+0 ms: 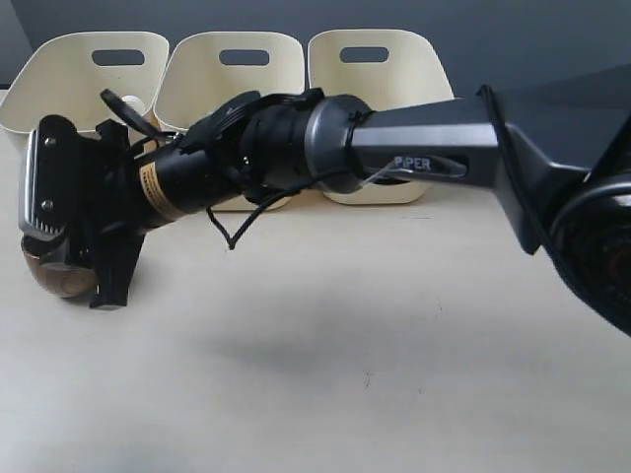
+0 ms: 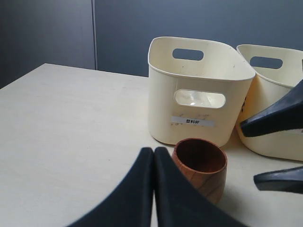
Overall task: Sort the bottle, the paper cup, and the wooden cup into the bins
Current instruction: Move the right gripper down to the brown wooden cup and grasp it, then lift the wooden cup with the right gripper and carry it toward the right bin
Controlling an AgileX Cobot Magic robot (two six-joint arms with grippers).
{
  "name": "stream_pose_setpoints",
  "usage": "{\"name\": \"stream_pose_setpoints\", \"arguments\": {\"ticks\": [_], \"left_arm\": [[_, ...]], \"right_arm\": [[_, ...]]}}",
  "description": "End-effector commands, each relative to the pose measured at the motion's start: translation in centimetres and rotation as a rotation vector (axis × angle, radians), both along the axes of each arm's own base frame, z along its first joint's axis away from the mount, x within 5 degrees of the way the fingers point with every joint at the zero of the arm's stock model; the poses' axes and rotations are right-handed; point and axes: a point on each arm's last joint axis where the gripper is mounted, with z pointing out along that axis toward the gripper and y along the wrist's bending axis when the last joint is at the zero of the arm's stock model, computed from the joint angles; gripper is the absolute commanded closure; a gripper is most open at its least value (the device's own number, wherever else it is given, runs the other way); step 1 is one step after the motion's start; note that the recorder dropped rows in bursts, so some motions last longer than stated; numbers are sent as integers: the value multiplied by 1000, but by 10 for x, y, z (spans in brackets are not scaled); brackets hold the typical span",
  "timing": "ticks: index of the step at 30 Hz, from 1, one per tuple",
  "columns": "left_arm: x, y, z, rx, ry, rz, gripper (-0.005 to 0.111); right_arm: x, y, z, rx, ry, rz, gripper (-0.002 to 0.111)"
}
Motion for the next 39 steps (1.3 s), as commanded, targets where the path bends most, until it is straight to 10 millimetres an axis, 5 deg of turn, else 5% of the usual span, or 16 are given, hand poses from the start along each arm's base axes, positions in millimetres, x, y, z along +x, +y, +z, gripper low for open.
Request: {"name": "stream_pose_setpoints", "arguments": {"ticks": [1, 14, 30, 35, 39], "left_arm": [[0, 0, 2, 1, -15, -3, 107], [0, 0, 2, 1, -15, -3, 107], [0, 0, 2, 1, -15, -3, 107], [0, 0, 2, 1, -15, -3, 107], [0, 0, 2, 1, -15, -3, 107]], "right_arm": [[-1, 5, -13, -29, -37, -10, 56], [7, 17, -17, -6, -47, 1, 56], [20, 32, -65, -35, 57, -51, 56], [20, 32, -65, -29, 115, -84, 77], [20, 32, -65, -28, 133, -97, 82]]}}
